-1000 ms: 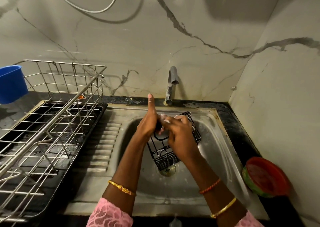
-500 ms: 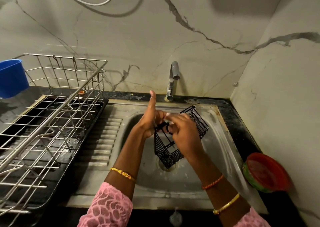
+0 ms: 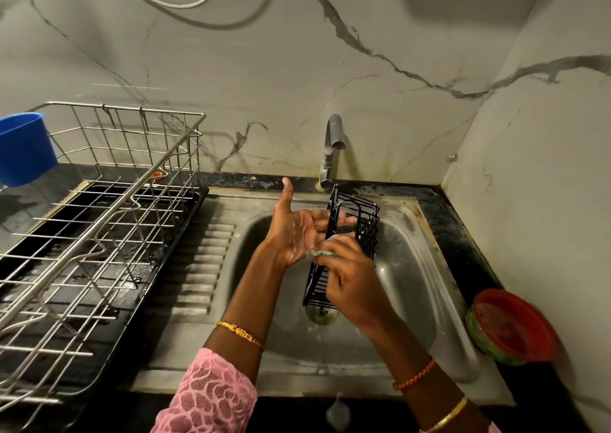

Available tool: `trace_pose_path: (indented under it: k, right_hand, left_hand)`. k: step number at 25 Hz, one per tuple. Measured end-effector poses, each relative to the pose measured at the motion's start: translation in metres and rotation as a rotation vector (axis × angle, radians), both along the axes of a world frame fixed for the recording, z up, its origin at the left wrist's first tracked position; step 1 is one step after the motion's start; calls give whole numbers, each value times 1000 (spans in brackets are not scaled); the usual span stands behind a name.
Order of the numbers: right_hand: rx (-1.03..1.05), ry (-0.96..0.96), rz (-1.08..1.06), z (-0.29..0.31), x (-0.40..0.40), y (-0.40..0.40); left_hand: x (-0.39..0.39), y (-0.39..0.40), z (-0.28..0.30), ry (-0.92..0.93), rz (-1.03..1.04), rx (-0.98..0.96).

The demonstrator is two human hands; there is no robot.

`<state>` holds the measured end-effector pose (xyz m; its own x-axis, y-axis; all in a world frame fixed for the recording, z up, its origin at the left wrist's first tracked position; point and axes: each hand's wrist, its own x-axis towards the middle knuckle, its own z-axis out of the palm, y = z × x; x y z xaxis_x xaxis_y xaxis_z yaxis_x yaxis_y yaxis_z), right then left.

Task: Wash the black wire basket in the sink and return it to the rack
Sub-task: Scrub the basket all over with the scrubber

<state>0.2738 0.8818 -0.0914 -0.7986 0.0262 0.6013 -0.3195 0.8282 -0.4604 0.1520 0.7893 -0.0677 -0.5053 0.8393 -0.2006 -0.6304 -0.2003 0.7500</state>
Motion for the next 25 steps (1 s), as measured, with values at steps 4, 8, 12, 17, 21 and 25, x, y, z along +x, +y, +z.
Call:
trace_pose_path:
  k: [4,8,12,17,21,25]
  right_hand:
    - [-61,110,49,1,6,18]
    - [-112,58,-36,13,-15,41]
    - [-269,-274,-158,32,-54,54]
    - [-389,-277,-295,29,-73,65]
    - [-387,-209,-346,16,-56,67]
    - [-338,-16,-298,-1,-14,40]
  left_hand:
    - [9,3,14,6,36,-26]
    - [10,12,7,121,32,-172]
    - [20,17,5,218,71,-257]
    - [27,16,-2,224,221,-313]
    - [25,20,-10,13,256,-74]
    - [23,24,-6,-45,300,-10]
